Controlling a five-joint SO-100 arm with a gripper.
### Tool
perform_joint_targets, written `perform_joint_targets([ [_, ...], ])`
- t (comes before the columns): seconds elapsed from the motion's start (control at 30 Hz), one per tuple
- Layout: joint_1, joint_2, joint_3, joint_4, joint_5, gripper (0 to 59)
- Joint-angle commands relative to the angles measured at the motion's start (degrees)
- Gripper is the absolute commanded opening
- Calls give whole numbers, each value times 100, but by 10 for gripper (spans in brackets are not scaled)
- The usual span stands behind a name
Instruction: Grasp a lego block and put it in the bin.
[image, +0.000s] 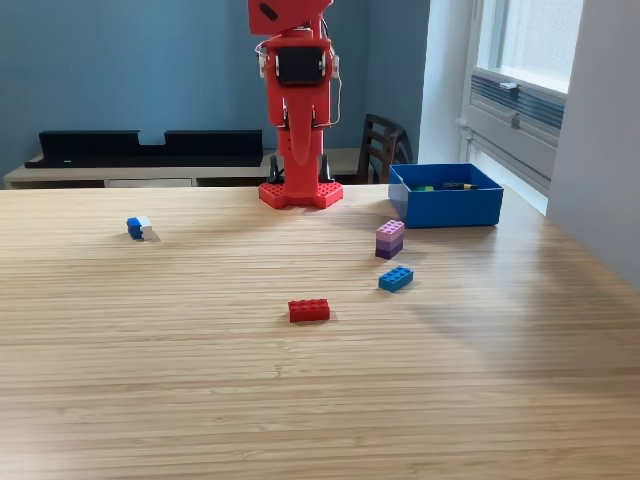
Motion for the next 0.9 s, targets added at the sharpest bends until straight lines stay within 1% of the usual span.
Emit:
perform_joint_targets([
  [0.03,290,457,-237,-105,97,1],
  [0.1,360,457,44,-325,9,1],
  [0.27,431,457,853,-1318,-404,1],
  [0.43,343,457,1116,-2048,-650,2],
  [0.5,255,457,1125,-2145,-712,2],
  [0.53,220,448,1072,-2145,-712,16],
  [0.67,105,396,949,-2206,-721,105],
  [0.8,-35,-79,853,-2241,-729,158],
  [0.9,-70,-598,668,-2241,-703,185],
])
